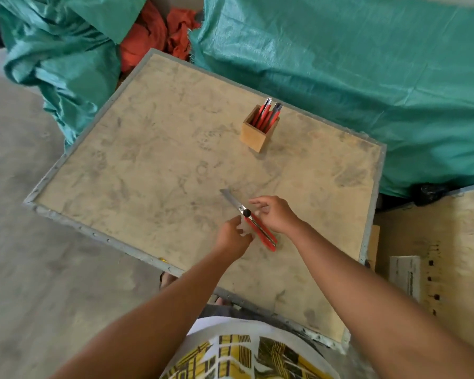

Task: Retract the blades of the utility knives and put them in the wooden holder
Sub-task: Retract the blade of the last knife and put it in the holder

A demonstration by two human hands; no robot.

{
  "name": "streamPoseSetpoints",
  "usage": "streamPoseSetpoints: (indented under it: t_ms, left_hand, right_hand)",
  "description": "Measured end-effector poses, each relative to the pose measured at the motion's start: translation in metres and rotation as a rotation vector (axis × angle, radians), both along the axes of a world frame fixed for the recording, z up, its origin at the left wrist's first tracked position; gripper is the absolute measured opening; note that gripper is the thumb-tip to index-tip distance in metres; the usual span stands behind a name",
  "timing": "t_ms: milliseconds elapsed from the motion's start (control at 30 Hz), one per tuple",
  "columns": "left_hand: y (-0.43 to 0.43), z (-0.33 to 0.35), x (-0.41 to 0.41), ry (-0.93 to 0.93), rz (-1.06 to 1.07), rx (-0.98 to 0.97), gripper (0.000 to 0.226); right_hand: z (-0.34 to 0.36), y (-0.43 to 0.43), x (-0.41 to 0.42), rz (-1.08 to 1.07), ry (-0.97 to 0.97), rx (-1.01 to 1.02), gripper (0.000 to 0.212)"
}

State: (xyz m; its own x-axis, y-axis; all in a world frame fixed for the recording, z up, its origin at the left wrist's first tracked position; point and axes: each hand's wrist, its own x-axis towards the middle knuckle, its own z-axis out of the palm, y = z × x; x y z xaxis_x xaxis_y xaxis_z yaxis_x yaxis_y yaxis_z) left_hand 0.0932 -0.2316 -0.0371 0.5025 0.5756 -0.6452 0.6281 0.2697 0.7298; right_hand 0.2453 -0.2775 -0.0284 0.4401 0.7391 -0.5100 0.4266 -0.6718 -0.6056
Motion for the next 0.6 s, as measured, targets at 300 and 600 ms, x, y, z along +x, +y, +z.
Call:
streamPoseSetpoints:
  t_ms: [300,600]
  left_hand:
    - [-0.025,-0.011,0.007,-0.118,0.164,-0.088,0.05]
    - [-0.021,-0.009,-0.001,-0.235,0.306,-0.112,0.054]
  right_hand:
    - [-0.014,0.01,-0.002,0.116,0.045,-0.049,0.04]
    - [-0.013,-0.002,0.0,-0.124,0.234,0.071,0.031]
